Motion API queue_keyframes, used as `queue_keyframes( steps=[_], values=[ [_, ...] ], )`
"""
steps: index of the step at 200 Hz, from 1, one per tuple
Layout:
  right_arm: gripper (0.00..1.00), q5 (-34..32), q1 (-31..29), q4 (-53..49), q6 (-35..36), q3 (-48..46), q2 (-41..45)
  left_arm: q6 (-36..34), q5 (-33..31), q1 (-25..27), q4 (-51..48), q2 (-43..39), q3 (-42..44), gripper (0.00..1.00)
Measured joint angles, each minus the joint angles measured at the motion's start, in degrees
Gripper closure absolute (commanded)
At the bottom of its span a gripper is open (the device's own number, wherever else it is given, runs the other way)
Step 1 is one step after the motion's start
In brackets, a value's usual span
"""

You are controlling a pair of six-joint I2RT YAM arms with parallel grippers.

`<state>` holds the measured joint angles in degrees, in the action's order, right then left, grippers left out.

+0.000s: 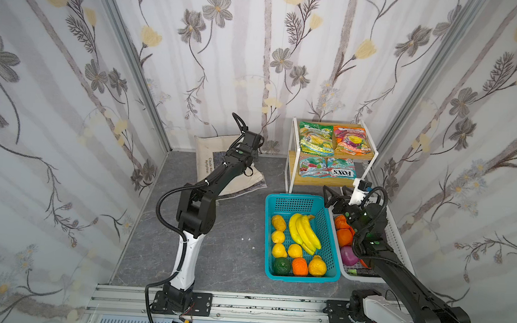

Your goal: Place the food into the grocery bag and tie it

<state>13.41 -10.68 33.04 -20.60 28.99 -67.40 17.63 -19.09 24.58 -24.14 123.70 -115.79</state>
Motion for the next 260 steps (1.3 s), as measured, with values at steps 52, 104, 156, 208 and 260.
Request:
queue_keyframes(
  steps=[52,104,156,208,260],
  values=[
    [0.00,-2.84,-11.78,-2.27,1.11,3.89,1.33,3.65,9.11,-3.63,0.79,-13.88,7.82,1.00],
    [0.00,-6.58,-23.45,-0.66,-4.31,8.98,-4.63,5.44,16.76,-6.38,2.51,-28.61,18.69,1.00],
    [0.00,-7.28,-27.10,-2.60,-9.46,20.04,-16.06,7.89,22.36,-12.85,7.21,-44.46,35.08,1.00],
    [0.02,-6.23,-28.15,-6.16,-13.92,28.87,-28.20,14.82,32.68,-23.82,14.80,-56.78,51.49,1.00],
    [0.09,-3.21,-28.70,-9.40,-17.64,39.63,-41.31,18.29,39.19,-30.42,18.36,-60.30,57.40,1.00]
  ],
)
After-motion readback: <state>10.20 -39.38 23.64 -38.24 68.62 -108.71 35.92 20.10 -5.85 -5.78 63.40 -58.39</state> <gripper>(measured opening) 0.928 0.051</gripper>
